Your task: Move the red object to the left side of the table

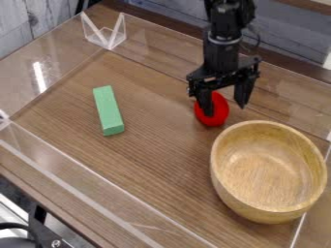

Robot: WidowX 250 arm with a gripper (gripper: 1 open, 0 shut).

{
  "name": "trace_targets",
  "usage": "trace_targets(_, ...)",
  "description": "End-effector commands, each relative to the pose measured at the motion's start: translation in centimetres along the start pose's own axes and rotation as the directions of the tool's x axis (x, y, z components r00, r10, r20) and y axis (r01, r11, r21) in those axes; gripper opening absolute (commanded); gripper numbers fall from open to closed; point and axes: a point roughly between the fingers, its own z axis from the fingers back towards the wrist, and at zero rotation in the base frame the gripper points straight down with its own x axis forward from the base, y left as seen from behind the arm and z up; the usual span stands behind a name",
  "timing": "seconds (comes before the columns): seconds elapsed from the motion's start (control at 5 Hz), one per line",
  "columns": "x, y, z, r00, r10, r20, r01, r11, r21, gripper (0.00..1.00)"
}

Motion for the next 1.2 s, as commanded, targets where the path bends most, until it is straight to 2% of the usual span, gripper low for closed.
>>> trace_targets(0.0, 0.8, -0.2, -0.7, 1.000, 0.016, 0.021, -0.015, 1.000, -0.025, 1.00)
trace_targets(0.2, 0.4, -1.3, -0.9, 1.000, -0.024, -0.010, 0.023, 0.999, -0.034, 1.00)
trace_targets(0.4, 0.0, -2.5, 0.2, 0.996, -0.079, -0.032, 0.077, 0.995, -0.061, 1.00)
trace_targets(0.6, 1.1, -2.6, 0.8, 0.999, -0.012, -0.031, 0.010, 0.997, -0.077, 1.00)
trace_targets(0.8, 2.1, -1.8, 0.9, 1.000, 0.002, -0.029, -0.004, 0.997, -0.078, 0.00)
trace_targets(1.0, 3.4, -0.8, 3.8, 1.000, 0.015, -0.019, -0.018, 0.991, -0.134, 0.00)
